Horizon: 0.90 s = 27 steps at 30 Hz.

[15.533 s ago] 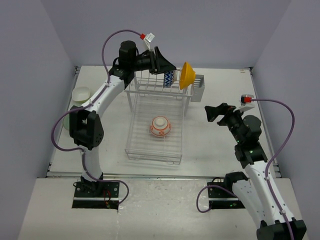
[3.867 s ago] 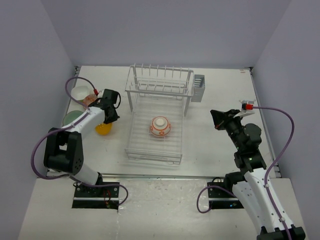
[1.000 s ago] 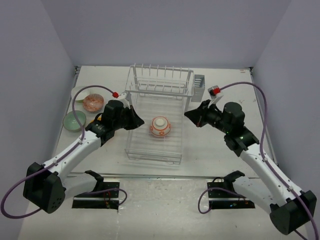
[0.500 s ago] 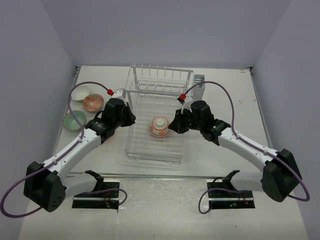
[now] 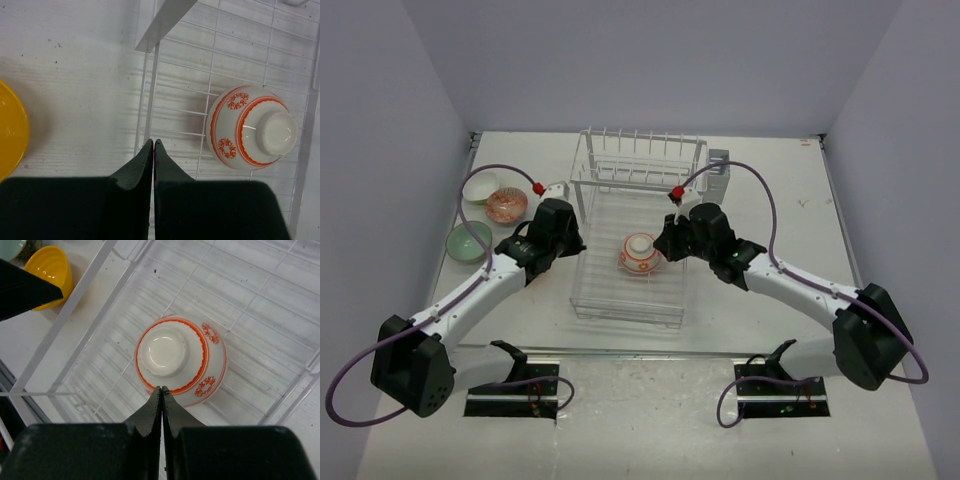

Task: Unload the bowls from the dish rack

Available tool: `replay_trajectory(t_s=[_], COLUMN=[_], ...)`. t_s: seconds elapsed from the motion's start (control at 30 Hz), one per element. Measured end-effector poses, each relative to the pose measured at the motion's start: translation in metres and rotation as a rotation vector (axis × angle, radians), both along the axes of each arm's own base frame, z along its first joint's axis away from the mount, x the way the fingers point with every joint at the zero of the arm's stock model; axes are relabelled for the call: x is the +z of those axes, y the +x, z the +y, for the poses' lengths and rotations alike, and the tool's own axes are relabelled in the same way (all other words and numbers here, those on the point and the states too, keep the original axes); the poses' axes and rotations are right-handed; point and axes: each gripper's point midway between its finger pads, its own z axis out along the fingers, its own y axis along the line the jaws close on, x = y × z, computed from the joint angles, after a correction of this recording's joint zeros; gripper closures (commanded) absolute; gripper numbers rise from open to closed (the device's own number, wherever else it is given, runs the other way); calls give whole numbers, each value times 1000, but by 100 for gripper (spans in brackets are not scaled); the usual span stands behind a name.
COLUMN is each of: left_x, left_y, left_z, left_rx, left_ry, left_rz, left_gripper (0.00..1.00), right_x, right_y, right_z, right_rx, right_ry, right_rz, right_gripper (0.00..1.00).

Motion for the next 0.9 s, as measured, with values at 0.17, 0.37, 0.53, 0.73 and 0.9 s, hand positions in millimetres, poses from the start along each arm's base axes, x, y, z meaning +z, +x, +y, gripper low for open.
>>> replay_trajectory(t_s=[0.17,0.37,0.53,0.73,0.9], left_x=[-4,-9,-9,-10,-12], left_y=[0,-2,-2,-1,0], left_z=[1,3,5,7,7], left_rx=[8,12,16,27,29], left_ry=[8,18,23,33,38], left_rz=[9,20,19,17,22], left_gripper=[100,100,100,100,100], right_x=[-10,-28,-20,-12,2], right_y=[11,19,25,29,39], right_z=[3,18,29,30,40], right_rx=[-16,-5,-3,-11,-9], right_ry=[-45,-113,-113,-111,-100], right_rz=[-39,-43,-73,-93,-115], right_gripper=[100,100,100,100,100])
